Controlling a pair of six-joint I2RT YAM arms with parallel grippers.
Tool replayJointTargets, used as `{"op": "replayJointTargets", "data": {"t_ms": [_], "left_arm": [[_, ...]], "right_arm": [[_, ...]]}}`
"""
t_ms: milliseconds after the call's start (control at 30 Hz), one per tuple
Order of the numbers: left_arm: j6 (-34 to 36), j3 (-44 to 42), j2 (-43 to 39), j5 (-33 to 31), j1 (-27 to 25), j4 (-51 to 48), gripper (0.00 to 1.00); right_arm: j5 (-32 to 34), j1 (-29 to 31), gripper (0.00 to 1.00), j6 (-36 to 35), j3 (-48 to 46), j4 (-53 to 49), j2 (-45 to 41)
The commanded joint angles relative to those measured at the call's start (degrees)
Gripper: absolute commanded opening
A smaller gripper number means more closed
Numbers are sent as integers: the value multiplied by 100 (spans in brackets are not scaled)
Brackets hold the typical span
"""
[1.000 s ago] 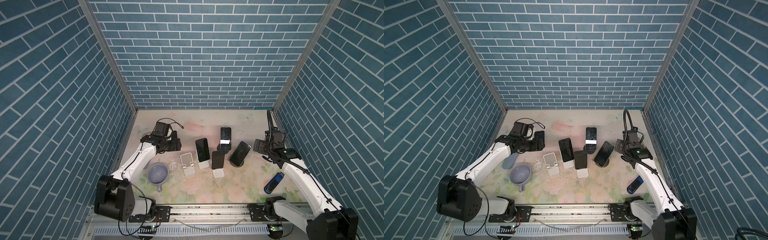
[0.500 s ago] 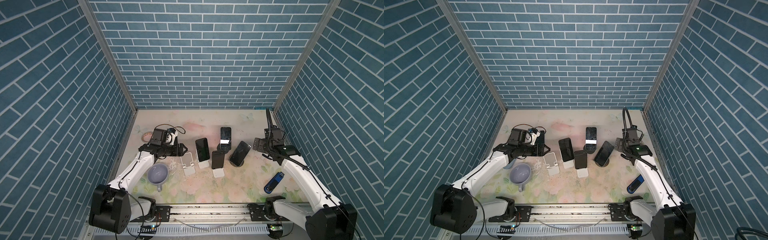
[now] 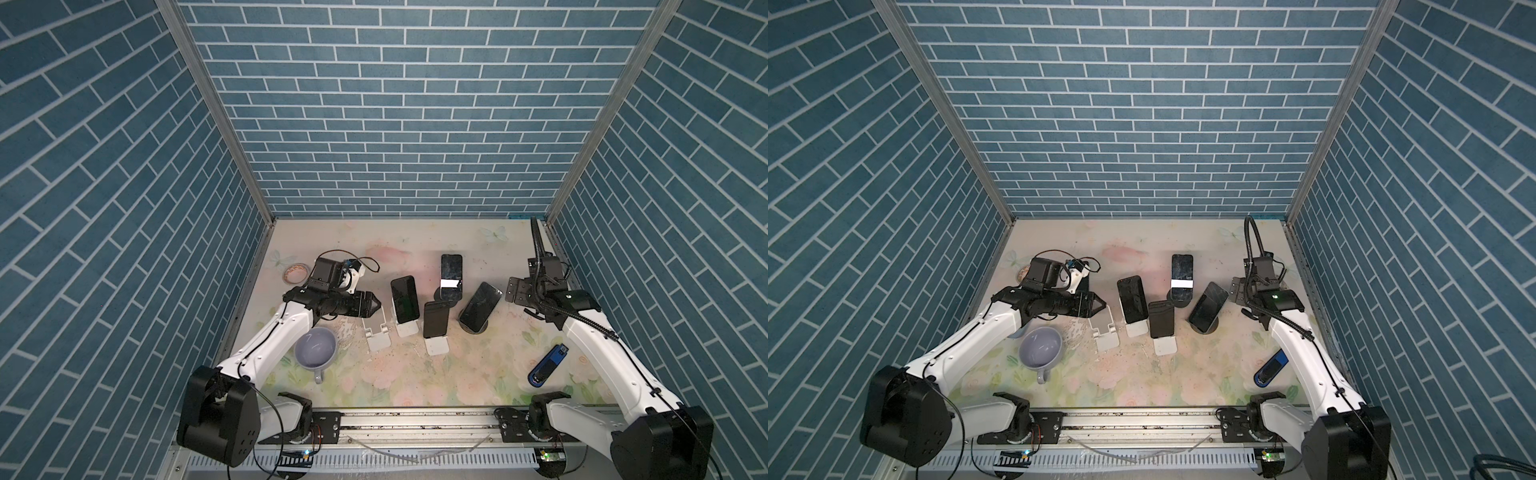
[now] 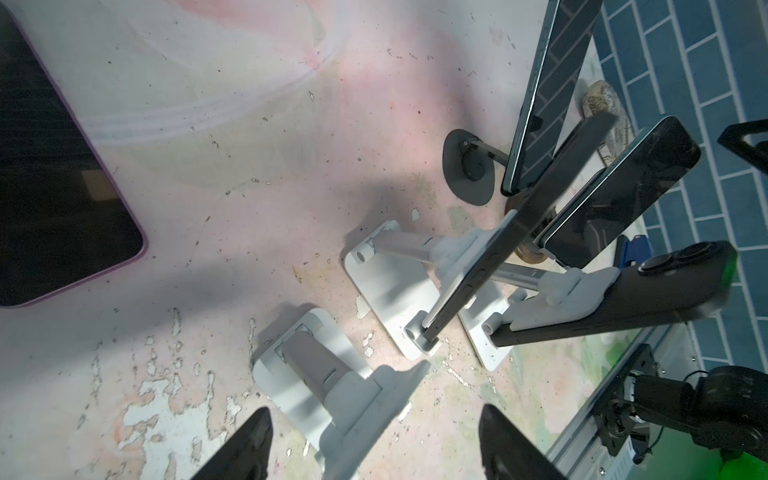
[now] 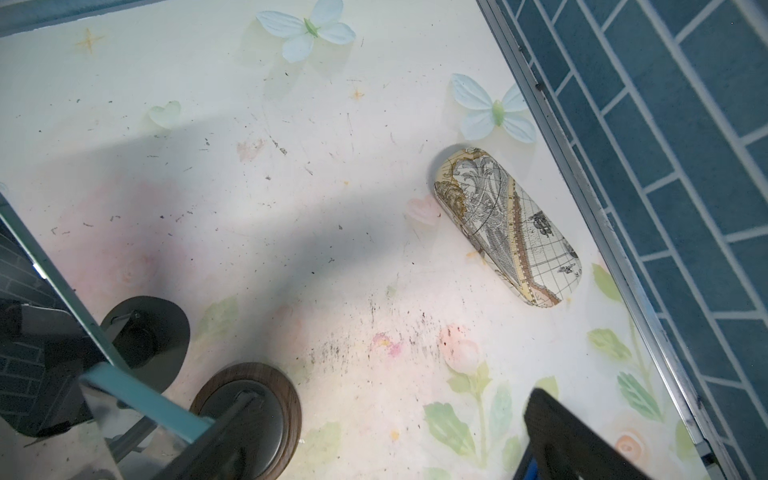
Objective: Remove the phone from the phone stand
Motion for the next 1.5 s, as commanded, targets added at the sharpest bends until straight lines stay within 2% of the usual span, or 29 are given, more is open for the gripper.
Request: {"op": "replayJointTargets", "data": {"t_ms": [0, 267, 400, 600, 900, 1033, 1400, 1467], "left_arm": [[337, 412, 46, -625, -107, -810, 79], [814, 1010, 445, -843, -169, -1614, 78], [1071, 1286, 742, -1005, -269, -1908, 73], [1392, 1587, 1143, -1019, -451, -2234, 72], [1505, 1722, 1577, -1013, -613, -2366, 59], [1528, 1748, 1641, -998, -670, -2318, 48], [1643, 1872, 1771, -1015, -723, -2452, 27], [1645, 1863, 1781, -1026, -723, -2453, 26]], "right_arm": [[-44, -8, 99, -166, 245, -111, 33], [-125, -8, 99, -176, 202, -73, 41], [-169, -8, 99, -163, 174, -27, 48], [-184, -8, 99, -141, 115, 4, 59], [-171, -8, 99, -135, 79, 26, 85], [-179, -8, 99, -140, 68, 26, 105], [-164, -8, 99, -132, 41, 14, 111], [-161, -8, 99, -132, 29, 18, 119]]}}
